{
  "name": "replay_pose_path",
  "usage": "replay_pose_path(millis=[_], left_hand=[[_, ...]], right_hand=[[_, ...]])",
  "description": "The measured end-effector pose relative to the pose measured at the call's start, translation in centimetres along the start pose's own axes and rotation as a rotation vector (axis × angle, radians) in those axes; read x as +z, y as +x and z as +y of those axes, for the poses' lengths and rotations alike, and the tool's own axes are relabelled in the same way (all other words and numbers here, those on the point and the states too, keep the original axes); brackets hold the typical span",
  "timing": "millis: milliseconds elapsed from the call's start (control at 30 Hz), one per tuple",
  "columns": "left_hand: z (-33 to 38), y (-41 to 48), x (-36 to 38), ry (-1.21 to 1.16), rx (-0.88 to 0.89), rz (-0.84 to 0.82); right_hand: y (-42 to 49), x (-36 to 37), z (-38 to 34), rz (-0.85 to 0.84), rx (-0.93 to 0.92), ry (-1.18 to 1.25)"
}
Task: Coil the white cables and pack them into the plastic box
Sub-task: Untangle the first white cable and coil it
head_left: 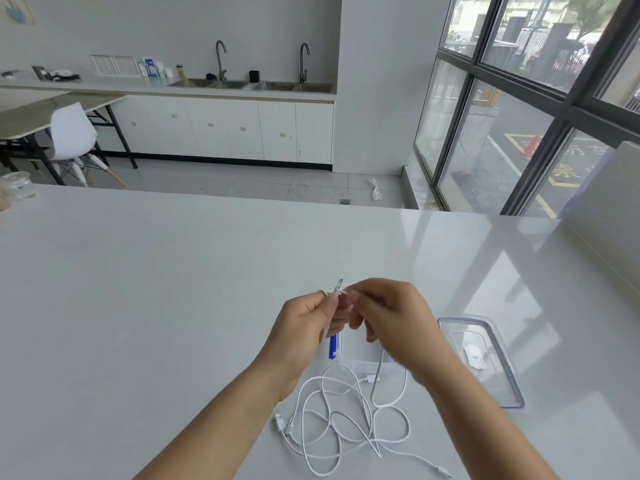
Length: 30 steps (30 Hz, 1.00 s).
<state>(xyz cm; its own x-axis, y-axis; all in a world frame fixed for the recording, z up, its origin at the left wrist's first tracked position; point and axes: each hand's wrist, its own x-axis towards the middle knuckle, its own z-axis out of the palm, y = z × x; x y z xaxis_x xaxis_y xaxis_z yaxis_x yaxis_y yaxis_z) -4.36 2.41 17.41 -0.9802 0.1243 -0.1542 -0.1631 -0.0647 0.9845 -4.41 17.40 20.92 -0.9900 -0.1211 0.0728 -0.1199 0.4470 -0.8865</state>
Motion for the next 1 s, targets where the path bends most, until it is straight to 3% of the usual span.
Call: replay_pose_path(millis=[67,167,267,400,500,567,700,867,1000], left_hand=[[0.0,0.0,0.6,-0.151,0.008,0.027],[0.4,-0.2,1.3,-0.498,-0.090,-0.018],[1.0,-0.2,1.0,-0.756,-0.150,-0.065],[1.8,-0.3,0.1,-0.969,-0.087,-0.130],[2.2,-0.5,-0.5,-1.020,-0.058,-0.214],[2.1,-0.5,-1.1,-1.010,-0.062,-0.313],[1.6,-0.3,-2.3,-0.879,-0.132,-0.532],[1.6,-0.4,-2.2,-0.330,-0.276,-0.604],[1.4,-0.3,-1.4,-0.112,-0.337,-0.615]], right_hand=[[-1.0,1.8,0.6,0.090,-0.138,-0.133],[-2.1,4.3,1.7,0.204,-0.358,-0.544],[-2.8,5.0,3.0,0.256,-0.410,-0.640],[-4.4,5.7,4.2,0.265,-0.404,-0.387],[-4.9,5.3,5.6,0.056,-0.209,0.034],[-3.7,4.0,7.2,-0.085,-0.070,0.062],[-0.2,0.5,8.4,-0.287,0.035,-0.261],[3.1,-3.5,3.5,-0.271,-0.050,-0.486],[3.7,-3.9,-0.9,-0.332,-0.060,-0.545]])
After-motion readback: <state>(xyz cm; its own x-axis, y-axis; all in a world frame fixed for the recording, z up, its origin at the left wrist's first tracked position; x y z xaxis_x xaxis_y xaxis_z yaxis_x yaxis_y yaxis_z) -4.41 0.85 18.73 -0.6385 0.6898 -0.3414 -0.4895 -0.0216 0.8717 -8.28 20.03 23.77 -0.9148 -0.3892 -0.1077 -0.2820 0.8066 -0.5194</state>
